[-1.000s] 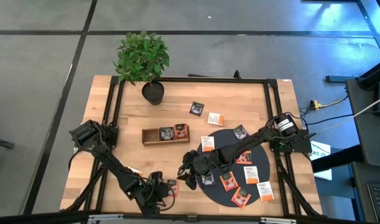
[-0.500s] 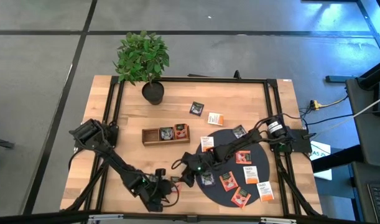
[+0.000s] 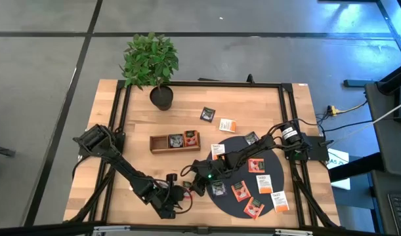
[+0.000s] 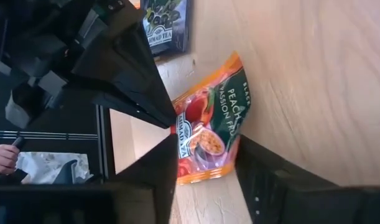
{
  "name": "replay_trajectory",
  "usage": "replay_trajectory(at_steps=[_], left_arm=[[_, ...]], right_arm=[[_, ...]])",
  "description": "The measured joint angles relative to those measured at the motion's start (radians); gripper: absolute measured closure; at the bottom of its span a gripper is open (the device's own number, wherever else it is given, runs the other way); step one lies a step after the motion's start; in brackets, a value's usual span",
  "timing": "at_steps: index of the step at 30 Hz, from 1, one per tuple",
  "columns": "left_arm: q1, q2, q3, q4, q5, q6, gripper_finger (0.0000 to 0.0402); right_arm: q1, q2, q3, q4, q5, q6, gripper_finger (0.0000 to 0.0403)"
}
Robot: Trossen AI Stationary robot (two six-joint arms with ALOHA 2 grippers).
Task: Pick & Place Tea
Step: Put the orange tea bag into the right section of the wooden organizer
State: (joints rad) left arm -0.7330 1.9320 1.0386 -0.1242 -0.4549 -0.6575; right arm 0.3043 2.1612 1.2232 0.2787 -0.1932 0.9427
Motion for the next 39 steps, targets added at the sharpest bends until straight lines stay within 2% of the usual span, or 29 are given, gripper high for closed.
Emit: replay_trajectory(at_steps=[8,10,16,18,21,26,29,33,39], left_arm=[[-0.005,-0.001,-0.001,-0.001,-0.01,0.0,0.0389],[-0.009,-0.002,-0.001,-0.001,-0.01,-0.002,0.0389],[-0.033,-0.052,-0.002,-0.061,-0.001,-0.017,0.0393],[-0.047,-0.096,-0.002,-0.097,-0.035,-0.043,0.0393],[-0.081,-0.172,-0.002,-0.163,-0.167,-0.084,0.039],[-0.154,-0.273,-0.002,-0.228,-0.454,-0.142,0.039],[-0.17,-0.303,-0.002,-0.245,-0.537,-0.146,0.0393],[-0.167,-0.314,-0.002,-0.248,-0.56,-0.165,0.0395],[-0.139,-0.314,-0.002,-0.248,-0.521,-0.169,0.0395]], right_arm=[[-0.025,0.001,-0.001,-0.019,-0.005,-0.001,0.0378],[-0.03,0.001,-0.001,-0.02,-0.007,-0.009,0.0395],[-0.068,-0.054,-0.012,-0.053,-0.005,-0.093,0.0398],[-0.102,-0.114,-0.01,-0.072,0.007,-0.146,0.0398],[-0.177,-0.193,-0.005,-0.124,0.013,-0.251,0.0399],[-0.314,-0.301,-0.005,-0.197,0.006,-0.439,0.04],[-0.372,-0.33,-0.004,-0.26,0.003,-0.556,0.04],[-0.42,-0.328,-0.007,-0.277,-0.009,-0.659,0.0401],[-0.432,-0.301,-0.006,-0.325,0.049,-0.779,0.0401]])
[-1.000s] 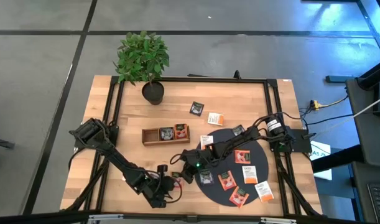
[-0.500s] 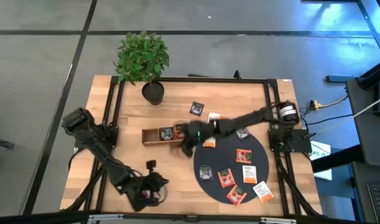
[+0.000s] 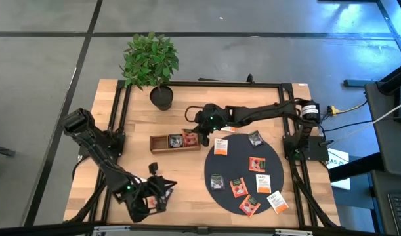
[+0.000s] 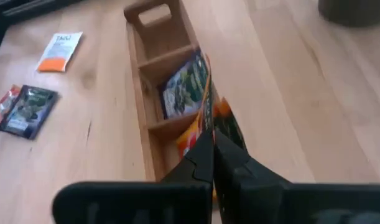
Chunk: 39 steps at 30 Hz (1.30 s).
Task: Pick & Place Tea
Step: Put the orange tea bag into the right section of the wooden organizer, then put the purple tea bag into the middle section of the wooden organizer
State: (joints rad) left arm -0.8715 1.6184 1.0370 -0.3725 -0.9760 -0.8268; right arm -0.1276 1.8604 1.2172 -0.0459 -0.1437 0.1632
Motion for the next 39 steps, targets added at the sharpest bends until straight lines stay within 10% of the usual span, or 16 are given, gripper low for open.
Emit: replay_trajectory(at_steps=[22,30,39], left_arm=[[0.023,0.0,0.002,-0.006,0.013,0.0,0.0392],[0.022,0.0,0.002,-0.006,0.23,-0.021,0.0395],[-0.03,0.014,0.002,-0.138,0.41,-0.294,0.0391]], right_arm=[[0.02,0.049,0.001,-0.027,0.013,-0.038,0.0352],[0.016,0.022,0.001,-0.033,0.116,0.042,0.0268],[0.126,0.007,0.003,0.112,-0.114,0.148,0.0245]])
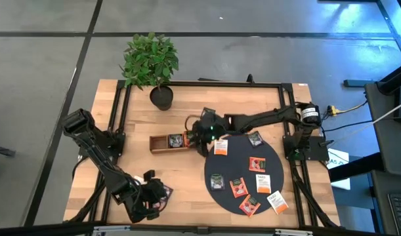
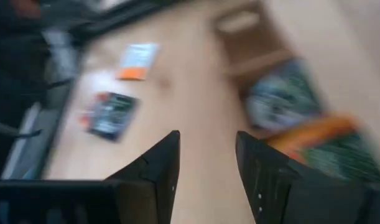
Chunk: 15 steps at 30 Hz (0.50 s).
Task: Pick & Place Tea
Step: Put the purple tea bag into the middle section of the wooden organizer
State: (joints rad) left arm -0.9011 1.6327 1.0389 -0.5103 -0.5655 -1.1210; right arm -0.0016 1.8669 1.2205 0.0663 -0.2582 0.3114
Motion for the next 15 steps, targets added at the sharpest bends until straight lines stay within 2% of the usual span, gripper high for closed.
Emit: replay_trajectory(at_steps=[4,7,11,15], left_arm=[[-0.021,0.048,0.0,-0.05,0.006,-0.117,0.0395],[-0.029,0.096,0.0,-0.093,0.023,-0.231,0.0395],[-0.029,0.162,0.0,-0.094,0.074,-0.292,0.0392],[-0.027,0.213,0.001,-0.093,0.113,-0.353,0.0392]], right_arm=[[0.099,0.003,-0.001,0.057,0.028,-0.002,0.0244],[0.173,0.003,-0.001,0.086,0.122,-0.003,0.0244],[0.245,0.003,-0.001,0.131,0.247,0.035,0.0244],[0.268,0.004,-0.001,0.126,0.265,0.103,0.0244]])
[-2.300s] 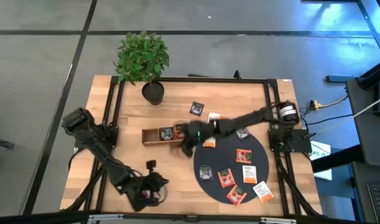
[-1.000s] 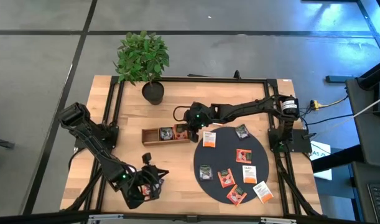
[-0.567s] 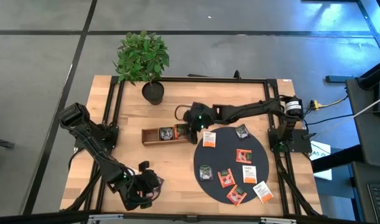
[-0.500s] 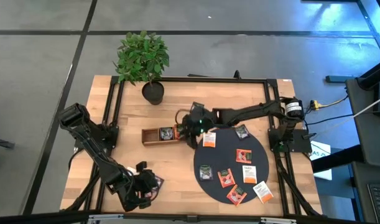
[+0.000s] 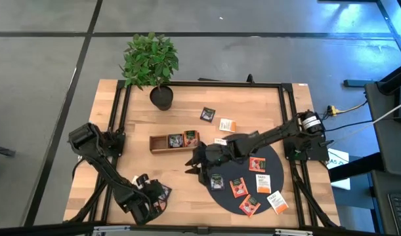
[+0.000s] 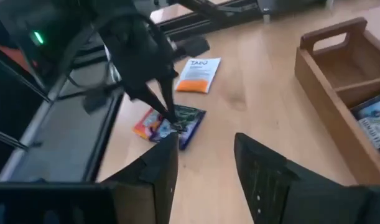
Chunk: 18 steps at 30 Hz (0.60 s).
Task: Pick & Place Tea
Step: Put the purple tea bag into the middle section of the wooden organizer
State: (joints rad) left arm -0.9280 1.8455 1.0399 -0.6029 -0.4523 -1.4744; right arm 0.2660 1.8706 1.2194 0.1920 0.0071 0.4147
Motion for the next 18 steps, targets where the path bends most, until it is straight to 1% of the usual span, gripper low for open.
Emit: replay_trajectory(at_steps=[3,8,11,18], left_arm=[[-0.001,0.014,0.004,0.003,-0.015,-0.056,0.0395],[0.002,0.02,0.0,0.057,-0.063,-0.084,0.0392],[0.018,0.022,-0.001,0.106,-0.071,-0.11,0.0389],[0.097,0.022,-0.001,0.194,-0.075,-0.108,0.0392]], right_arm=[[0.006,0.009,0.0,0.005,0.0,0.055,0.0244],[0.006,0.061,0.0,-0.001,-0.008,0.285,0.0244],[0.012,0.112,0.0,0.007,-0.05,0.404,0.0244],[0.042,0.173,0.0,0.035,-0.063,0.541,0.0244]])
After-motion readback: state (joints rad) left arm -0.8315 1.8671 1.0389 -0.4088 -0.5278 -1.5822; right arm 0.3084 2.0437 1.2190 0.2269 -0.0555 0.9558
